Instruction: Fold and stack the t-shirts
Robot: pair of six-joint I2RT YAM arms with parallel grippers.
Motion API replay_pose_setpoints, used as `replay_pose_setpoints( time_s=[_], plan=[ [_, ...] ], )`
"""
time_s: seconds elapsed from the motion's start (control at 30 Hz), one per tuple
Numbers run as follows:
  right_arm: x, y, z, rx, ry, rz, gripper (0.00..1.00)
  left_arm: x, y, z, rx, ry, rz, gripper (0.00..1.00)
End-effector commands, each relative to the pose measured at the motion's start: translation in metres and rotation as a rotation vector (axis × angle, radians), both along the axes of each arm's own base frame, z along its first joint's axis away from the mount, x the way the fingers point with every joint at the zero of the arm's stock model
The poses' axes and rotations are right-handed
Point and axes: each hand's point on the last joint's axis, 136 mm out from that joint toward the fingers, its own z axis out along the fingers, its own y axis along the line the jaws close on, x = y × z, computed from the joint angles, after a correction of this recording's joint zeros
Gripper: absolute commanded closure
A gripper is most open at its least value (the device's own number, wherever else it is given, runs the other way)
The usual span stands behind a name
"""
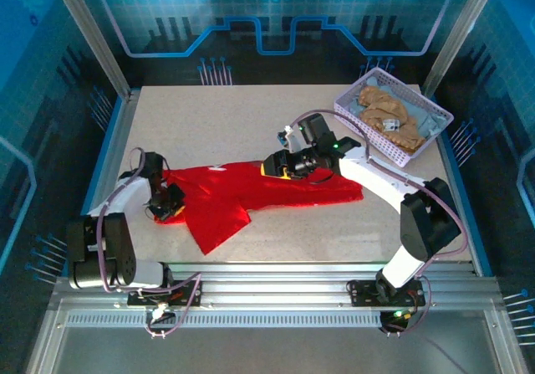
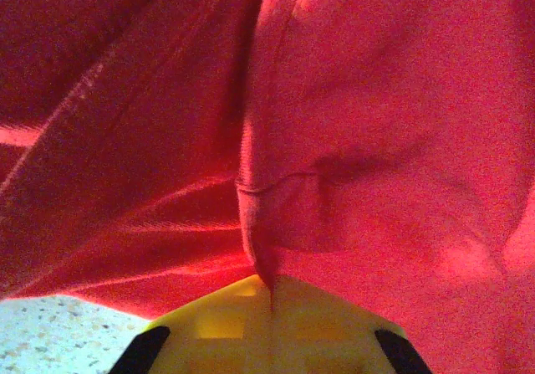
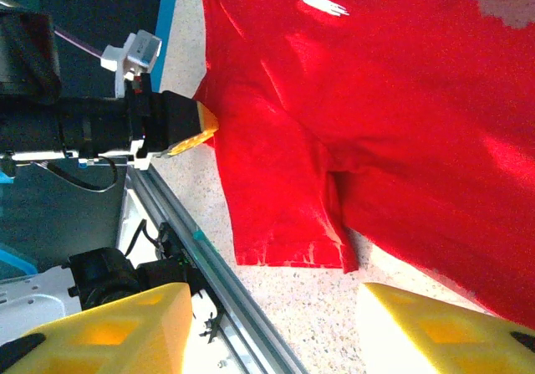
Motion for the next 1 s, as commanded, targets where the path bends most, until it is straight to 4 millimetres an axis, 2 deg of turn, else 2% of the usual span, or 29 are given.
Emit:
replay_pose_setpoints(
  time_s=[0.0,0.13,0.4,0.97],
  plan=[
    [0.002,0.001,0.001,0.002,0.006,0.0,0.44,0.009,-0.003,0.02,-0.01,-0.044,0.002,1.0],
    [0.004,0.001,0.002,0.0,0.006,-0.002,0.45,0.016,0.0,0.032,0.002,-0.052,0.01,1.0],
    [0.003,-0.002,-0.001,-0.015,0.014,-0.006,0.46,0.044,0.01,0.049,0.017,-0.022,-0.01,1.0],
    [0.005,-0.007,-0.004,-0.023,0.024,-0.025,0.46,0.098,0.03,0.045,0.052,0.124,-0.103,1.0]
  ],
)
